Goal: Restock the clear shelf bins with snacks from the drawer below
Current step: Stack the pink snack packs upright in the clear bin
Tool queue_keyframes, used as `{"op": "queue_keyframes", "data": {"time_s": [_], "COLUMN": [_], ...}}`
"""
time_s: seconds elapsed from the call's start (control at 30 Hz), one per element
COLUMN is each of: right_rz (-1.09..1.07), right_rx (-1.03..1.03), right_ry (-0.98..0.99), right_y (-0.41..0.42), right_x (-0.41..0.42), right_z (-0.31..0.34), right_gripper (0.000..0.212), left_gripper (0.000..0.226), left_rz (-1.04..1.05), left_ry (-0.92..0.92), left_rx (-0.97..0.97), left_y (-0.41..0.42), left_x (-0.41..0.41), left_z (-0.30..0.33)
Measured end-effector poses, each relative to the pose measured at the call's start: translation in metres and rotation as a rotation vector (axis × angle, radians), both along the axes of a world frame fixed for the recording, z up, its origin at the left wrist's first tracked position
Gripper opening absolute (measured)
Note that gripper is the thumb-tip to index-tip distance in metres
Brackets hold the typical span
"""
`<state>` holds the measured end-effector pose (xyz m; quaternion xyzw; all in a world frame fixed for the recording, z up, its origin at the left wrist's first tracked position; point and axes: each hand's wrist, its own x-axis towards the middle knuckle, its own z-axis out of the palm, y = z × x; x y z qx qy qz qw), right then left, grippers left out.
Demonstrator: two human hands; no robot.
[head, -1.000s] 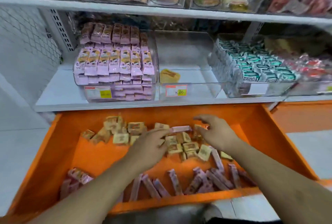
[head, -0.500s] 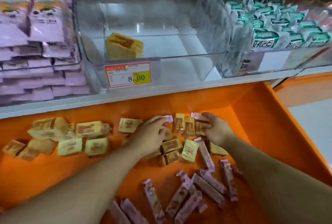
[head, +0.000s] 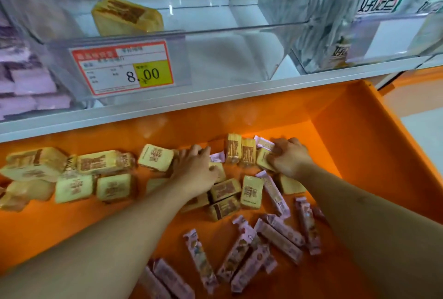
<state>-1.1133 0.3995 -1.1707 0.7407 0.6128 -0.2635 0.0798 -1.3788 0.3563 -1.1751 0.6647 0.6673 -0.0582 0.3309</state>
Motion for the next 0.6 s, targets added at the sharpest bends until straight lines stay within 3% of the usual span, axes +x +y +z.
{"op": "queue_keyframes", "data": {"time_s": [0.1,0.23,0.4,0.6], "right_rz": [0.046,-0.131,-0.249,-0.251], "right_rx": [-0.042,0.009,-0.042,0.004], "right_ry": [-0.037,0.203,0.354,0.463], "right_y": [0.000,-0.003,-0.007,-0.008], "right_x": [-0.005,-0.007,-0.001,-0.002], "right_z": [0.005,0.006,0.003,0.019], "right_gripper": [0.046,0.010,0.032,0.031], "left_gripper": [0.057,0.041,0.034,0.021], "left_rz": [0.049,0.167,0.310,0.329], "left_ry": [0.019,-0.101,-0.269,-0.481], "left_rx": [-0.057,-0.069,-0.017,0.154], "left_y": [0.000,0.000,-0.003,-0.014], "left_x": [0.001,0.006,0.005,-0.011], "left_z": [0.001,0.003,0.004,0.032]}}
